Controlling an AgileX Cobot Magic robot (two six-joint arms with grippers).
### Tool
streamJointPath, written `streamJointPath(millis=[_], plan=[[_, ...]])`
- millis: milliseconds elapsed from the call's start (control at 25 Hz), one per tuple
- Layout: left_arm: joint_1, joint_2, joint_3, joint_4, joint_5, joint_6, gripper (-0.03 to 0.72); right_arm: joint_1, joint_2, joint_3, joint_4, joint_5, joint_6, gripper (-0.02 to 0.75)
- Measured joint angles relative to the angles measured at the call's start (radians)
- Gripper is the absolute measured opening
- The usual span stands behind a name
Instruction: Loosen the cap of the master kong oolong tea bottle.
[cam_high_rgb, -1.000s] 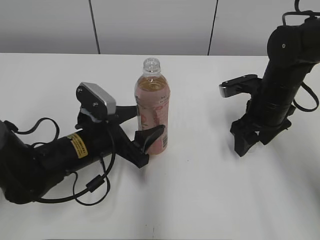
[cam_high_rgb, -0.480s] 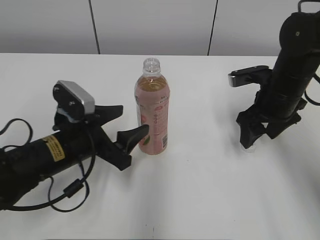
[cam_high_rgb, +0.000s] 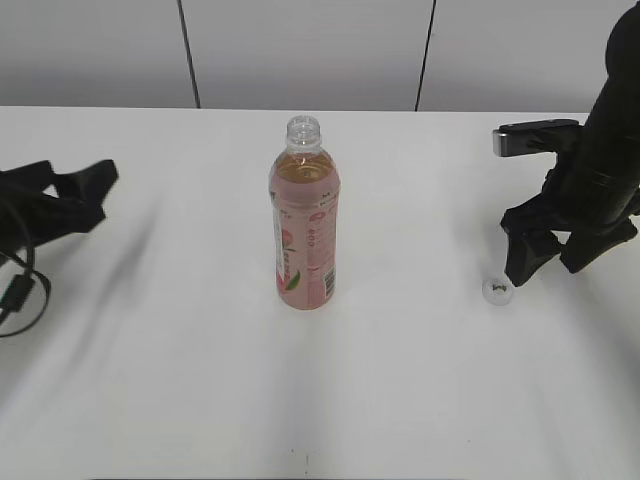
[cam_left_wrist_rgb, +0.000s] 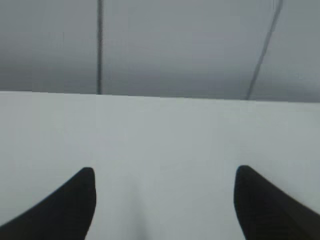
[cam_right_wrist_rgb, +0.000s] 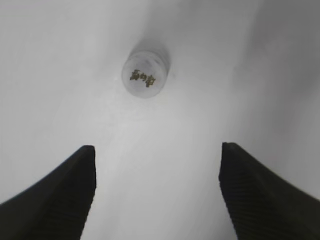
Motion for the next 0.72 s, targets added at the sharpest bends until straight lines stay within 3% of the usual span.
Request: streamJointPath(millis=[200,320,520,720], plan=[[0.187,-0.051,0.001,-0.011,0.001,-0.094,0.521,0.000,0.000,0.000,0.022,0.002,0.002,0.577],[0.244,-0.088,0.001,0.011,0.030,-0.109,0.521,0.000,0.000,0.000,0.023,0.002,0.002,0.577],[0.255,-0.155,0.001,0.050,0.188,-0.111,0.521,0.000,0.000,0.000,0.045,0.014,0.005,0.577],[0.256,-0.255,-0.015,0.047,0.505,-0.119,0.521,0.000,0.000,0.000,0.049,0.048,0.020,0.577]])
